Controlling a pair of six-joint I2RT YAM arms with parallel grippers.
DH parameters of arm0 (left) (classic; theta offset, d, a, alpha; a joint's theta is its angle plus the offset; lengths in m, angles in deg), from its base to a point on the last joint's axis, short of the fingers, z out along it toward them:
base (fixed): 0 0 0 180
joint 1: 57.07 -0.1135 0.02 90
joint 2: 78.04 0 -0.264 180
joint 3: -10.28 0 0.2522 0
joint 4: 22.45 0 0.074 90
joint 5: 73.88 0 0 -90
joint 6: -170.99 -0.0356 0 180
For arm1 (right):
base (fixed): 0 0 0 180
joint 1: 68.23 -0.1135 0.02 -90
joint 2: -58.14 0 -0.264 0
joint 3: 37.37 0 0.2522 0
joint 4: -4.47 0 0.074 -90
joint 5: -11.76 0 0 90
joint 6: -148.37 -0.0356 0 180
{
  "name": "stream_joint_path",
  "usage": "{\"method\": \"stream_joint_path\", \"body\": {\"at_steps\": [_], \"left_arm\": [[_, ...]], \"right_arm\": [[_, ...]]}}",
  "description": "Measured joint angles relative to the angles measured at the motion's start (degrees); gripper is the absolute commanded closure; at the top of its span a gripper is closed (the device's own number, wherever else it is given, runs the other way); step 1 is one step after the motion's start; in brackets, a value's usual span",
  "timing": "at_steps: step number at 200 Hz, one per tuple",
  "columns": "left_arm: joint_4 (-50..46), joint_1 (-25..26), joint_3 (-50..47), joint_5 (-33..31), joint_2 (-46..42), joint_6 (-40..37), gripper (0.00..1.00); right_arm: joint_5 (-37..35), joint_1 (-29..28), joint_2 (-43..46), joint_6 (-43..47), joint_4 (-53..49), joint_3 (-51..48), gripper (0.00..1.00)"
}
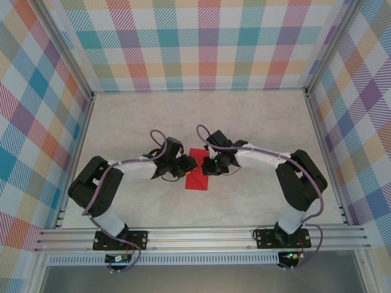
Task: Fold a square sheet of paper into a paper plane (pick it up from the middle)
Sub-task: Fold the triangle a second time at the center of the table, then turn over the paper at the center of the table.
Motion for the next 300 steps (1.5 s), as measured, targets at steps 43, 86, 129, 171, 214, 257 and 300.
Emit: {"method": "stream_joint_path", "body": {"at_steps": [43,86,129,171,214,257,300], "left_arm": [[-0.15,0.00,-1.29,-1.84,-2.12,0.55,0.59],[0.39,0.00,-1.95,-1.22,-0.46,0.63,0.56],[2.01,0.02,-1.95,0.57,2.73,0.63,0.62],[4.61,0.02,-1.95,1.40,3.04,-0.02,0.77],[6.43,0.02,-1.95,0.87,3.04,-4.15,0.92],[2.32,0.11,-1.92,-1.90,-0.46,-10.08,0.96],[-15.69,0.22,4.83,-11.06,-11.65,-17.66,0.95]], "right_arm": [[-1.92,0.74,-3.80,-1.29,0.52,1.95,0.88],[-2.93,1.79,-5.16,-2.21,0.55,1.99,0.88],[-2.91,2.23,-5.16,-2.62,0.79,1.97,0.88],[-2.51,2.60,-5.16,-2.84,1.44,1.81,0.88],[-1.99,3.45,-4.13,-3.45,2.45,0.46,0.85],[-2.93,6.05,4.68,-4.70,2.86,-2.93,0.54],[-10.73,7.65,15.19,-3.72,1.90,-4.83,0.28]]}}
